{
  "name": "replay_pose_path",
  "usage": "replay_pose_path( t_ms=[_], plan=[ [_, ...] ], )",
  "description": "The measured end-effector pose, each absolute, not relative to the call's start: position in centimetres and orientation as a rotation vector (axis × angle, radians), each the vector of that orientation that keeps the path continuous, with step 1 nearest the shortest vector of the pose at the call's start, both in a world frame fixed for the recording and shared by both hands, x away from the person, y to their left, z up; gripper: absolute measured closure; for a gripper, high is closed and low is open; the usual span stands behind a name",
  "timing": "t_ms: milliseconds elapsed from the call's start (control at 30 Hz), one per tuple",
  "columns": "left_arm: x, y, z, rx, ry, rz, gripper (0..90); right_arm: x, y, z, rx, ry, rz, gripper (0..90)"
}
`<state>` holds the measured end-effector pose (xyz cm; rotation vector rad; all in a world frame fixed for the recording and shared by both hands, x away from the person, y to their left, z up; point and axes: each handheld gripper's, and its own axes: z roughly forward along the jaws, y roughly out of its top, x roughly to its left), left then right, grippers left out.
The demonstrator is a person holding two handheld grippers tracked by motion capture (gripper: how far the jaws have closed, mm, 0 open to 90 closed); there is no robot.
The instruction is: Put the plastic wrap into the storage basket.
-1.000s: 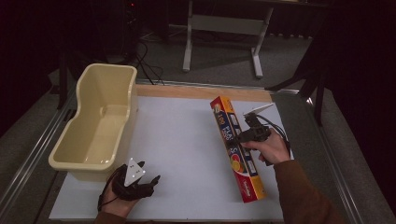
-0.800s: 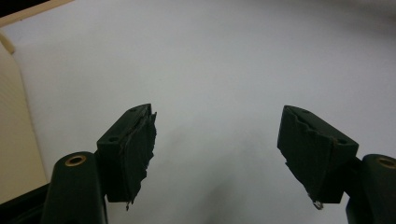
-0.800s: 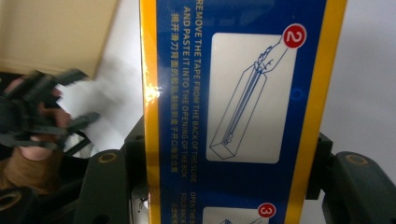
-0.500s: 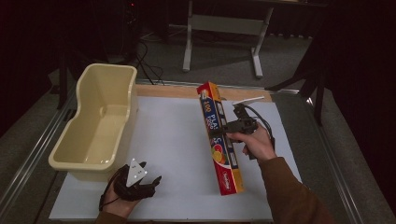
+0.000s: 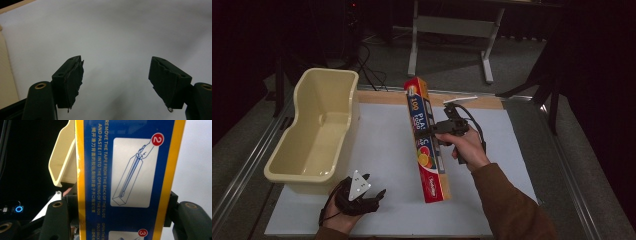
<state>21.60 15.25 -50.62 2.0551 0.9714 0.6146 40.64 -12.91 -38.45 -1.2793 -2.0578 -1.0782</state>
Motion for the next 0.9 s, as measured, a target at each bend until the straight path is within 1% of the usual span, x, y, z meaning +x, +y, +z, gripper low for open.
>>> replay_pose_path(
  t_ms=[233,533,733,767,900],
  plan=[
    [21.6,15.3,-50.6,2.05,0.973,0.614,27.4,41.8,-10.5,-38.5,-1.253,-2.038,-1.082,39.7],
    [21.6,15.1,-50.7,2.051,0.97,0.614,27.0,42.9,-8.4,-38.5,-1.245,-1.954,-1.097,39.7],
    [21.6,15.2,-50.6,2.048,0.967,0.613,26.9,43.2,-7.4,-38.1,-1.243,-1.943,-1.103,39.6],
    [21.6,15.1,-50.6,2.047,0.967,0.613,26.9,43.5,-6.6,-37.5,-1.243,-1.924,-1.114,39.6],
    [21.6,15.2,-50.6,2.042,0.969,0.612,26.9,43.9,-5.5,-37.0,-1.23,-1.898,-1.134,39.6]
  ],
)
